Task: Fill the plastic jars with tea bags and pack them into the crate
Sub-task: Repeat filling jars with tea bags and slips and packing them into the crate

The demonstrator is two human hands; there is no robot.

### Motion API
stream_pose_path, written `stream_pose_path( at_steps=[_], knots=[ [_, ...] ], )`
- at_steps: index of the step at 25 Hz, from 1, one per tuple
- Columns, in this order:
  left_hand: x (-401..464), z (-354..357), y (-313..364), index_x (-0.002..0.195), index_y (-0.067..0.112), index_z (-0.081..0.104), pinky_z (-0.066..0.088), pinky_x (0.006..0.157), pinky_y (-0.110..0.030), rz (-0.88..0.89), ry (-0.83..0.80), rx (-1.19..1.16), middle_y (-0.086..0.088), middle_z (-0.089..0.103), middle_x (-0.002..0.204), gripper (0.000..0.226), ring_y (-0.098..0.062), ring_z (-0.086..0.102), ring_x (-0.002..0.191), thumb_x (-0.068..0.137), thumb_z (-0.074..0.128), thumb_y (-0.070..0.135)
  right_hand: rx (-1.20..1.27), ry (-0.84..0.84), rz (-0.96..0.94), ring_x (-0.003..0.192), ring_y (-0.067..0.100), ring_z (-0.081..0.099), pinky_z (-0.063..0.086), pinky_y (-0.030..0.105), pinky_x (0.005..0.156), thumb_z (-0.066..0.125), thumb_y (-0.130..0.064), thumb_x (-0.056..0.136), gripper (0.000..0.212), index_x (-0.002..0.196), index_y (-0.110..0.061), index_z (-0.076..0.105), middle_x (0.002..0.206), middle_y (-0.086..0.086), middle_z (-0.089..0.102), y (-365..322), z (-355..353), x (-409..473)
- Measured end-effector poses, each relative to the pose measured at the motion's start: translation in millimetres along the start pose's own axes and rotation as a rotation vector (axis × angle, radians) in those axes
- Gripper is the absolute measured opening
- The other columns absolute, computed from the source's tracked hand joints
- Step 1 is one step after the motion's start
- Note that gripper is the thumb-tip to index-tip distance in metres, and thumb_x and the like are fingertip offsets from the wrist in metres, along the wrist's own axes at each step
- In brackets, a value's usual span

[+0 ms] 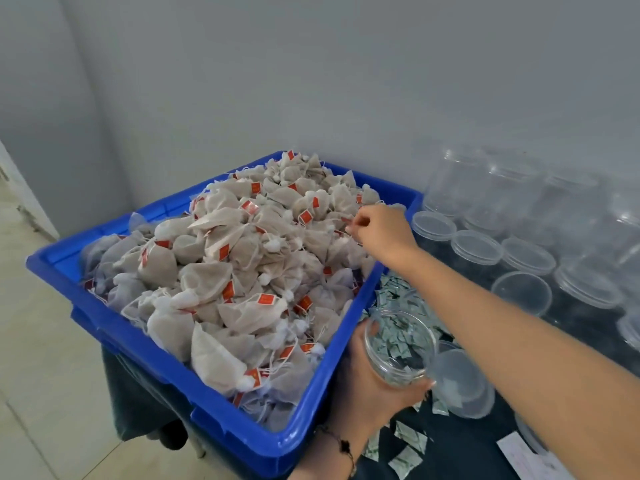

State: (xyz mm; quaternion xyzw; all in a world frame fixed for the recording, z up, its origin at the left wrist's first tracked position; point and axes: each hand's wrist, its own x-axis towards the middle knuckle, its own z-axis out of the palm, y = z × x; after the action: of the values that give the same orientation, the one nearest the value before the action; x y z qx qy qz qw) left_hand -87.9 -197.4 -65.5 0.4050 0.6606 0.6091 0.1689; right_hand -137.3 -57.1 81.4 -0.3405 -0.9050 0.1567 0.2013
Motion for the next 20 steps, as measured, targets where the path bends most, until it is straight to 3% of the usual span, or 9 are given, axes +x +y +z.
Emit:
stream_pose_path(
  at_steps=[5,8,10,12,14,16,20],
  knots=[
    [-2.4,-0.6,0.3,0.117,0.05,0.033,0.042,0.1,-0.021,-0.017,0.007,-0.033,0.026,0.046,0.122,0.088,0.013,0.044,0.115,0.043,0.079,0.061,0.456,0.055,-0.006,0.05,0.008,0.061,0.055,0.021,0.054,0.064,-0.011,0.089,0.016,0.074,-0.014,0.061,0.062,0.003,0.065,-1.9,-76.9,-44.8],
    [-2.6,-1.3,0.8,0.116,0.047,0.035,0.039,0.098,-0.014,-0.02,0.005,-0.054,0.026,0.046,0.122,0.087,0.016,0.043,0.115,0.042,0.078,0.063,0.545,0.042,0.008,0.052,0.012,0.064,0.056,0.021,0.054,0.068,-0.01,0.085,0.008,0.078,-0.007,0.066,0.06,0.004,0.067,-0.1,-108.7,-73.3],
    [-2.3,-2.1,1.1,0.116,0.046,0.035,0.038,0.097,-0.012,-0.019,0.005,-0.059,0.025,0.047,0.122,0.088,0.016,0.043,0.114,0.042,0.078,0.063,0.473,-0.085,0.003,0.058,0.012,0.067,0.057,0.02,0.057,0.069,-0.011,0.083,0.005,0.083,-0.006,0.068,0.066,0.004,0.069,2.5,-111.8,-93.6],
    [-2.5,-2.5,3.2,0.115,0.045,0.035,0.039,0.096,-0.011,-0.017,0.005,-0.046,0.025,0.048,0.121,0.088,0.017,0.044,0.112,0.04,0.078,0.064,0.193,-0.321,-0.033,0.071,0.007,0.068,0.057,0.021,0.069,0.07,-0.01,0.082,0.006,0.087,-0.014,0.07,0.079,-0.001,0.071,5.9,-103.2,-110.9],
    [-1.6,-2.9,3.4,0.114,0.045,0.035,0.039,0.091,-0.004,-0.007,0.006,-0.035,0.027,0.048,0.117,0.087,0.019,0.044,0.11,0.041,0.077,0.064,-0.06,-0.449,-0.096,0.087,0.002,0.065,0.052,0.016,0.079,0.063,0.0,0.082,0.027,0.099,-0.02,0.07,0.098,-0.008,0.07,5.0,-90.5,-110.1],
    [-1.6,-2.9,3.4,0.115,0.047,0.033,0.039,0.092,-0.006,0.0,0.001,-0.013,0.027,0.048,0.118,0.086,0.017,0.046,0.11,0.042,0.077,0.065,-0.086,-0.378,-0.142,0.094,0.002,0.061,0.047,0.01,0.079,0.049,0.011,0.08,0.046,0.11,-0.019,0.068,0.107,-0.006,0.068,-3.6,-77.5,-91.7],
    [-1.4,-4.0,7.8,0.12,0.051,0.03,0.042,0.1,-0.018,0.049,0.016,0.004,0.027,0.048,0.123,0.089,0.01,0.046,0.116,0.046,0.078,0.063,-0.274,-0.357,-0.261,0.097,0.017,0.062,0.052,0.03,0.086,0.046,0.001,0.091,0.034,0.115,-0.014,0.065,0.113,0.003,0.066,-16.3,-20.1,-28.0]
  ],
)
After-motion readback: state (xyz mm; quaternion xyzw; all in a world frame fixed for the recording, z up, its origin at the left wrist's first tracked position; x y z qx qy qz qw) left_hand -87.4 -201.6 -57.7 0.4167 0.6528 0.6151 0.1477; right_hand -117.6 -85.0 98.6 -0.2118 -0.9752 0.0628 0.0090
